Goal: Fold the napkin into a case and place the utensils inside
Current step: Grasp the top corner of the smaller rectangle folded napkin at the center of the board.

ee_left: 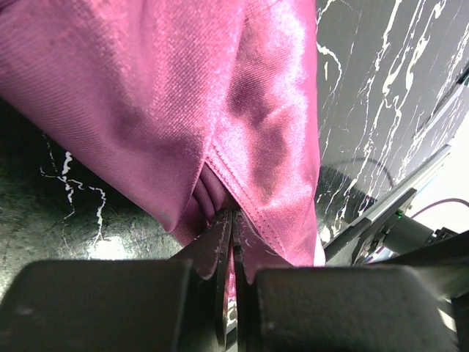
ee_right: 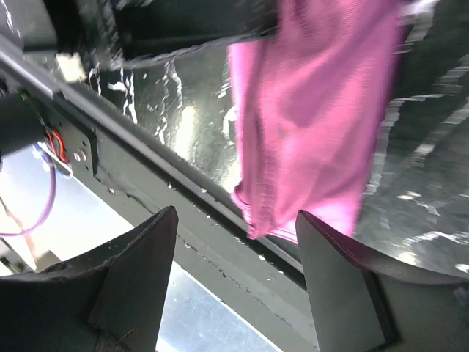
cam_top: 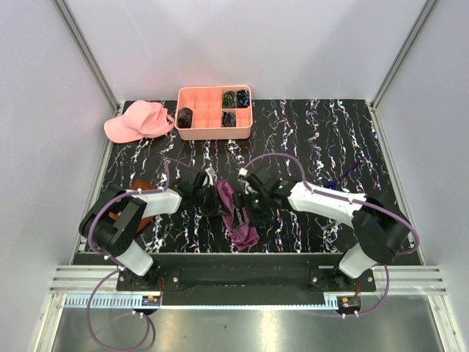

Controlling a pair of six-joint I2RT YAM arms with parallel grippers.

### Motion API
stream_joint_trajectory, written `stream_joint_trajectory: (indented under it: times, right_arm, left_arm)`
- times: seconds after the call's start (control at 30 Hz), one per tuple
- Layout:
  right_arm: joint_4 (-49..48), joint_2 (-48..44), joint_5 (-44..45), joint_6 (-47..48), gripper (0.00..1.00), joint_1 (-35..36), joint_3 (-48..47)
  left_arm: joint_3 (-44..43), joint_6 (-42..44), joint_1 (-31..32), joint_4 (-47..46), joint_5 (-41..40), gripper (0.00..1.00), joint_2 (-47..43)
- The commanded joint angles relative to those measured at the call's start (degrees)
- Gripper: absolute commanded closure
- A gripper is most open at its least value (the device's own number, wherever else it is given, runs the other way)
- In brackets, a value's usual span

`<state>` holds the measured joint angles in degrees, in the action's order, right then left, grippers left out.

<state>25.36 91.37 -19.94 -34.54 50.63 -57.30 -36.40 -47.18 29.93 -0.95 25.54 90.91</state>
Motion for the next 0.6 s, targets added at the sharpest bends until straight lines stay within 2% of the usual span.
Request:
stream_joint_trajectory:
  times: [0.0,0.1,0.17,0.23,0.27,0.37,0.57]
  right_arm:
    - [0.7,-3.5,2.3,-0.1,0.26,-4.2,0.9]
    - [0.6,-1.6,2.4,1.1,0.3,-5.8,-1.4]
    - [0.4,1.1,1.9,1.6,0.38,-5.7,-3.2]
    - [-2.1,2.6,-0.2,1.4,0.49,-5.7,-3.6]
    - [-2.9,3.7,-0.5,1.3,0.6,-5.7,-3.7]
    - [-4.4,5.2,1.1,1.0,0.65,-5.8,-4.5]
    - [-6.9,8.5,1.2,1.1,0.65,-5.7,-6.1]
  left_arm:
    - [-0.3,2.9,-0.3,2.7,-3.8,0.96,-1.0]
    - [-0.4,2.6,-0.3,2.6,-3.6,0.96,-1.4]
    - [-0.4,2.3,-0.3,2.4,-3.0,0.97,-2.2]
    - [-0.4,2.2,-0.3,2.4,-2.5,0.96,-3.8]
    - [-0.3,1.9,-0.3,2.4,-2.6,0.96,-4.5]
    - [-0.3,1.4,-0.3,3.0,-2.8,0.94,-7.1]
    - [-0.9,0.9,-0.3,5.3,-3.5,0.94,-11.5]
